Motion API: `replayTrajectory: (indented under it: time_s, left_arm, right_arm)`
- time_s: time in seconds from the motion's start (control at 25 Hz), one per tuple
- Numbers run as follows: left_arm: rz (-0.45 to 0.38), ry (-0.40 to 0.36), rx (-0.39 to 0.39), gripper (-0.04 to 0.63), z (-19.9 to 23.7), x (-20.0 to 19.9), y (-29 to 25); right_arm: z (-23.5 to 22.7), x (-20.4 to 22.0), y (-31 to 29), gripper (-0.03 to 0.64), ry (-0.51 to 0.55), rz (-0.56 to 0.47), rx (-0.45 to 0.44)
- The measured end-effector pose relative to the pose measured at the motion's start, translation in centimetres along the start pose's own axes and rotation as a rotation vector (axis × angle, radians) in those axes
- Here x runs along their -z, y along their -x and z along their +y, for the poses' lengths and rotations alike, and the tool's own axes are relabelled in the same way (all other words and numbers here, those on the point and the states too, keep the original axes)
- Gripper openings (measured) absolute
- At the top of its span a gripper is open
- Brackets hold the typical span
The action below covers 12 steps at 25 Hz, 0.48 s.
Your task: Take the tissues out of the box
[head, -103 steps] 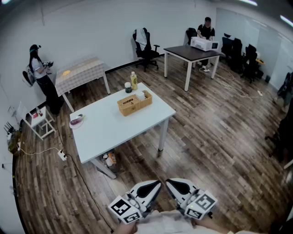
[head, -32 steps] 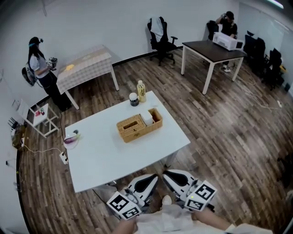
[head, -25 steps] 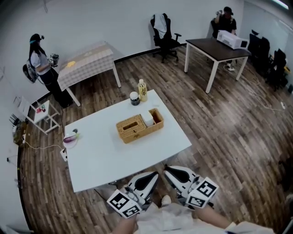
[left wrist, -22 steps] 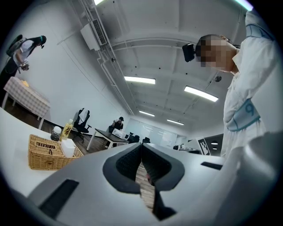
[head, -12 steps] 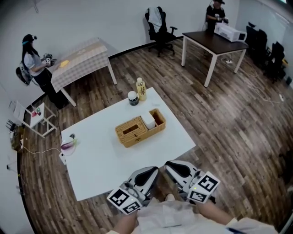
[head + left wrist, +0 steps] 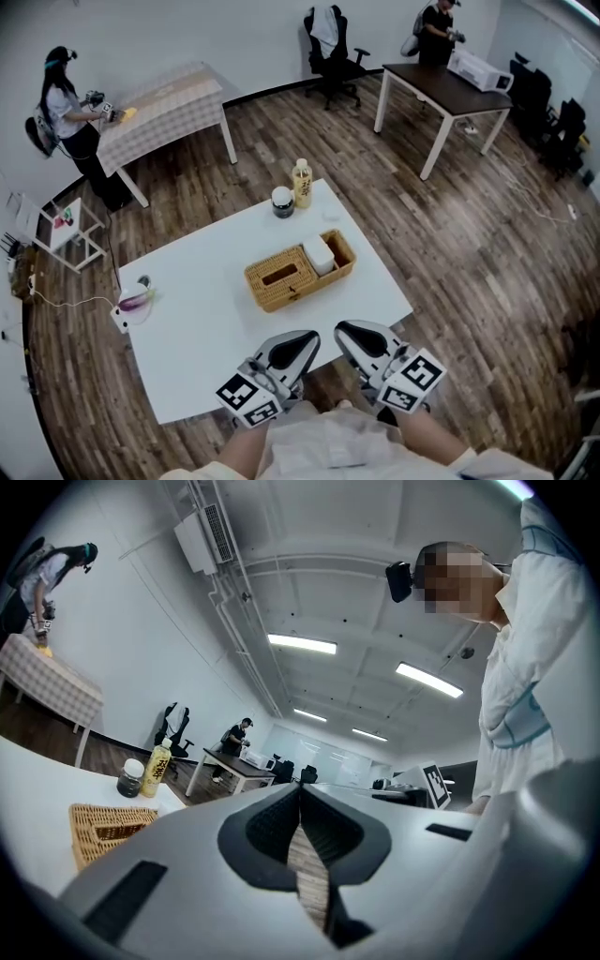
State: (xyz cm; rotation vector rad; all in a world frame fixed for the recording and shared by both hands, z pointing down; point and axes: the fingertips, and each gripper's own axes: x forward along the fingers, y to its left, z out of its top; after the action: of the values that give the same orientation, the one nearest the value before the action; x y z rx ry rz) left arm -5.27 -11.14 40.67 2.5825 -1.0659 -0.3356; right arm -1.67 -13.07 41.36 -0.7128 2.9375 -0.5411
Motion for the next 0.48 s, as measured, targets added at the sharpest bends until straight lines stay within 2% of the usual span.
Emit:
replayTrajectory:
  time_s: [0.48]
  left_arm:
    - [0.059, -0.013, -0.028, 0.005, 6.4, 1.3, -1.2]
  right_arm:
    - [-4.7, 1.0, -4.1, 0.035, 0.070, 0.022, 0.055]
